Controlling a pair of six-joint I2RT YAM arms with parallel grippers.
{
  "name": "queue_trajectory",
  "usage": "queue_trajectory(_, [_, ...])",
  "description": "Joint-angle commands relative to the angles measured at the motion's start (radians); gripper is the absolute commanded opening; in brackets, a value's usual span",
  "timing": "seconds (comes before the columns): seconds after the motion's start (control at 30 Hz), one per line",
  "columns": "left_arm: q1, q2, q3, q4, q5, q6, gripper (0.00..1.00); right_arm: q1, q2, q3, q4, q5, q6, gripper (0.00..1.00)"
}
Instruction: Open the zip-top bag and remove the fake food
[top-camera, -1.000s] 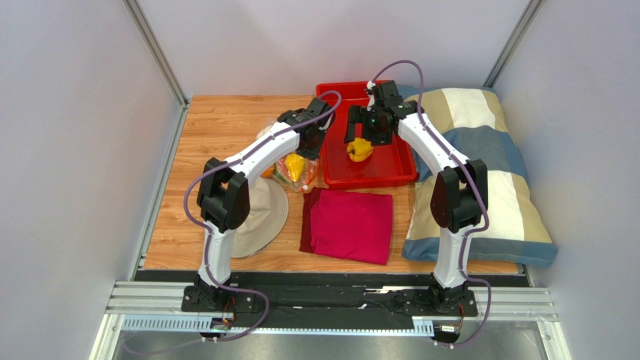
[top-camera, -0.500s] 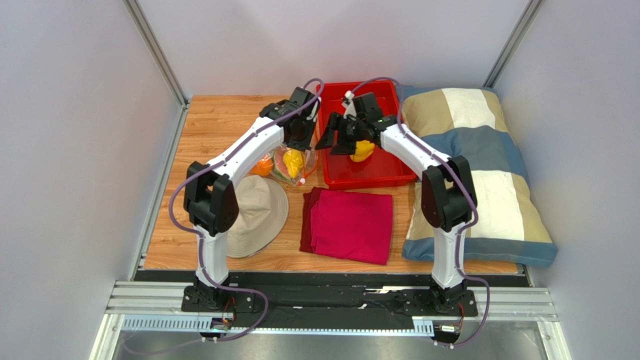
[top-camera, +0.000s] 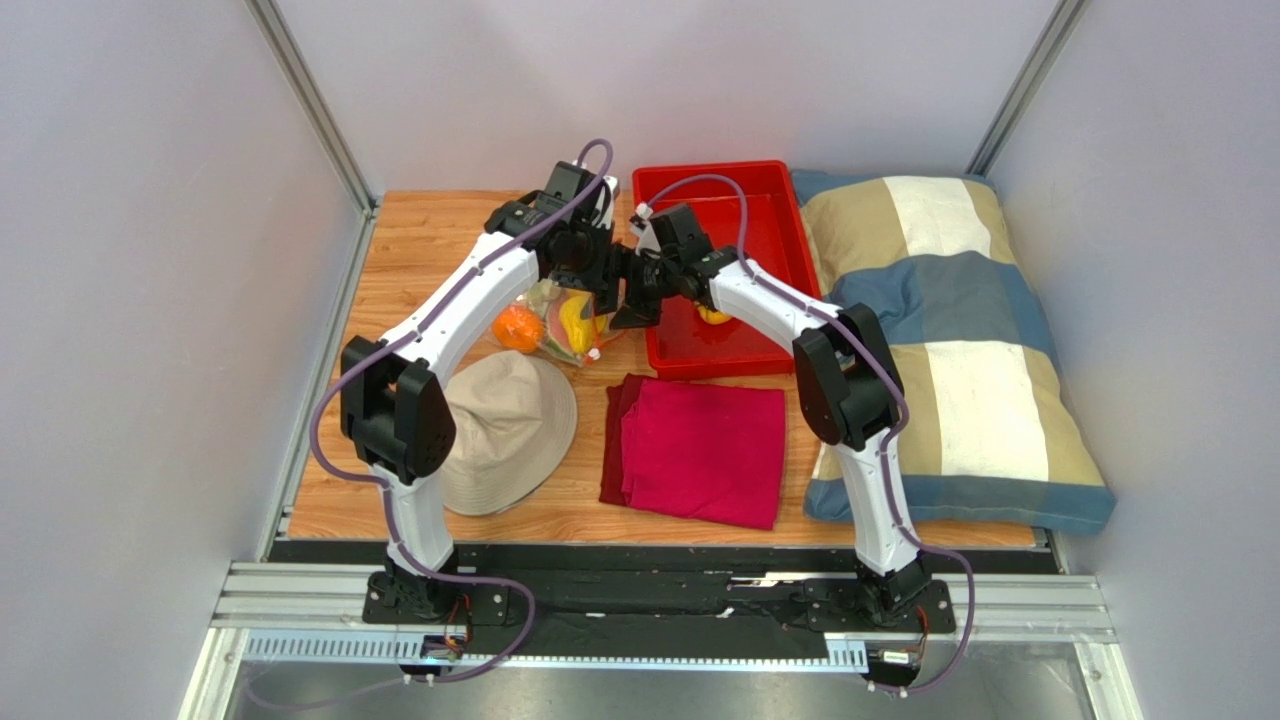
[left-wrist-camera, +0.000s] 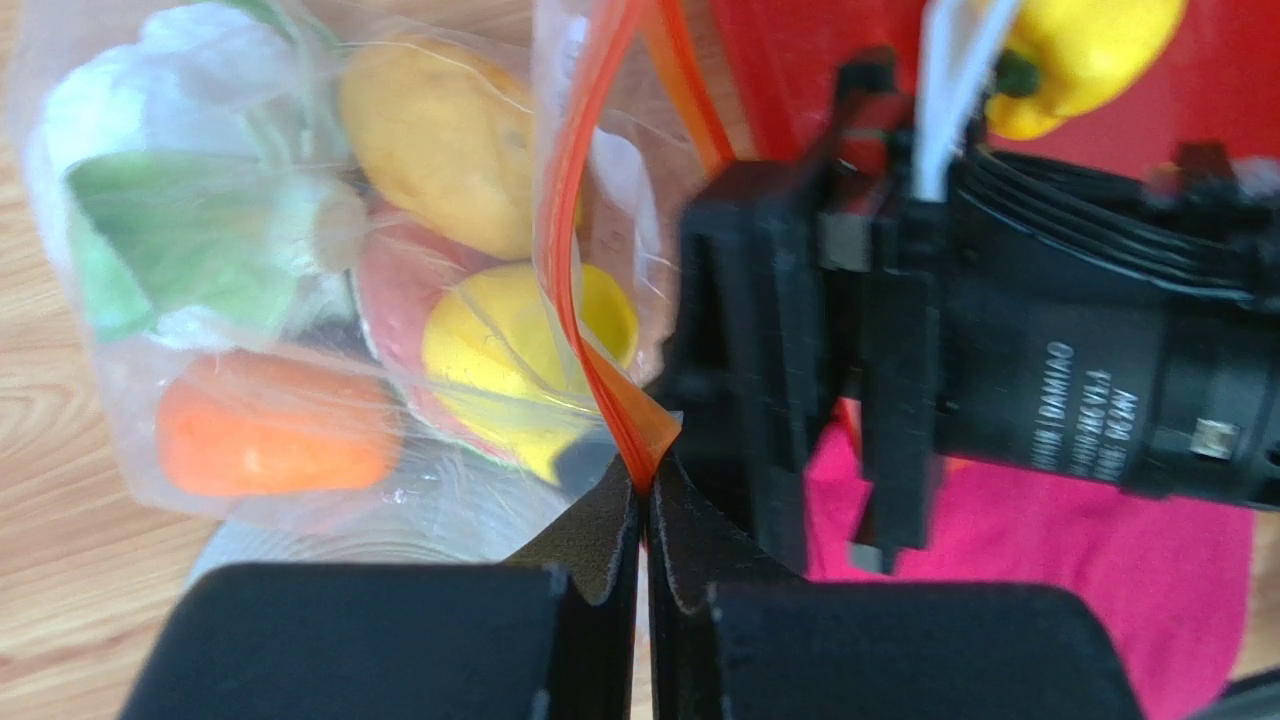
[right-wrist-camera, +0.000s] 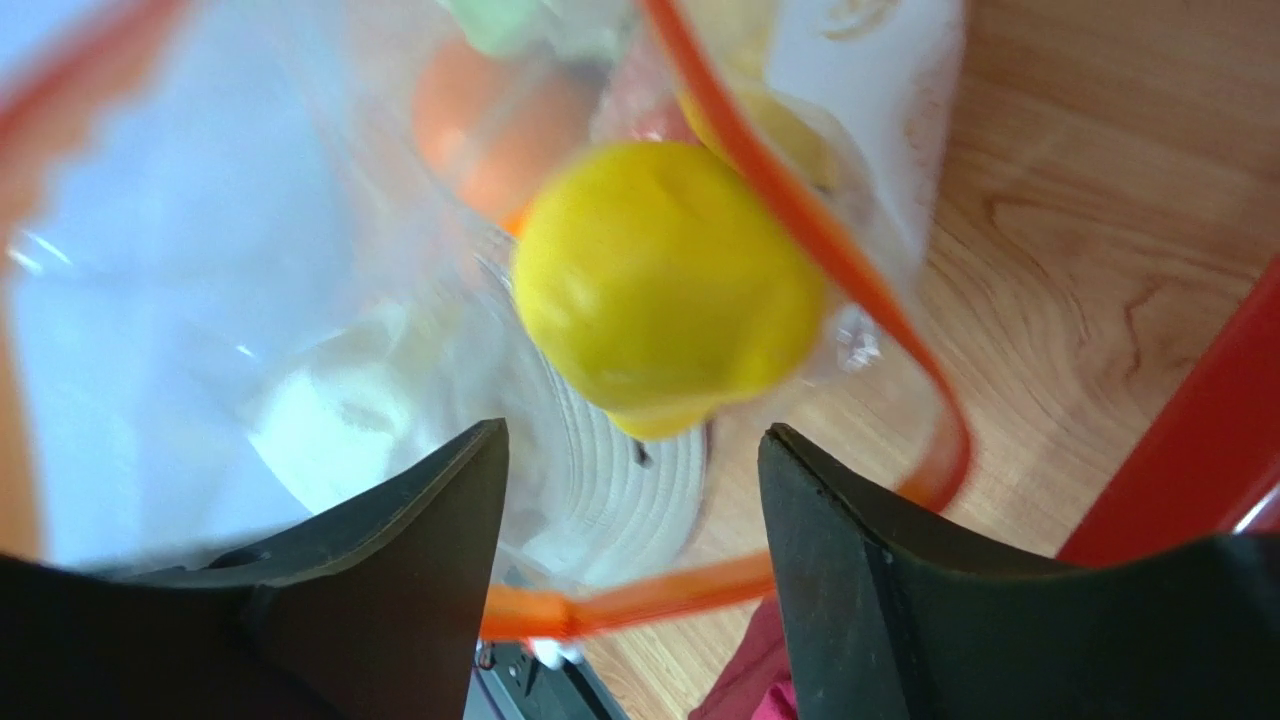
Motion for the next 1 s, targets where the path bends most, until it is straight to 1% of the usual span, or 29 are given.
queue_trajectory(0.0, [-0.015, -0.047, 0.003, 0.040, 0.082, -0.032, 0.00, 0.009, 0.009, 0.064, 0.088, -0.001, 0.023, 0.66])
queue_trajectory(0.07, [-0.014, -0.050, 0.001, 0.043, 0.082, -0.032, 0.00, 0.009, 0.008, 0.067, 0.093, 0.006, 0.026, 0.66])
queue_trajectory(0.23, [-0.012, -0.055, -0.005, 0.043, 0.093, -0.022, 0.00, 0.012, -0.002, 0.058, 0.096, 0.021, 0.003, 0.76])
queue_trajectory(0.3, [-0.010, -0.058, -0.008, 0.043, 0.102, -0.018, 0.00, 0.013, 0.002, 0.035, 0.108, 0.029, -0.007, 0.82])
queue_trajectory(0.43, [0.008, -0.064, -0.020, 0.034, 0.123, 0.008, 0.00, 0.013, 0.026, 0.007, 0.189, 0.003, -0.017, 0.84])
queue_trajectory(0.57, [0.040, -0.106, -0.078, 0.086, 0.250, 0.057, 0.00, 0.016, 0.100, 0.067, 0.223, -0.065, -0.036, 0.85])
queue_trajectory(0.67, [0.045, -0.116, -0.101, 0.115, 0.310, 0.077, 0.00, 0.027, 0.159, 0.109, 0.254, -0.060, -0.045, 0.89])
queue_trajectory(0.77, [0.045, -0.104, -0.092, 0.123, 0.369, 0.059, 0.00, 0.036, 0.207, 0.156, 0.268, -0.054, -0.019, 0.91])
queue_trajectory(0.97, [0.045, -0.078, -0.072, 0.133, 0.400, 0.013, 0.00, 0.042, 0.239, 0.155, 0.328, -0.051, 0.038, 0.92])
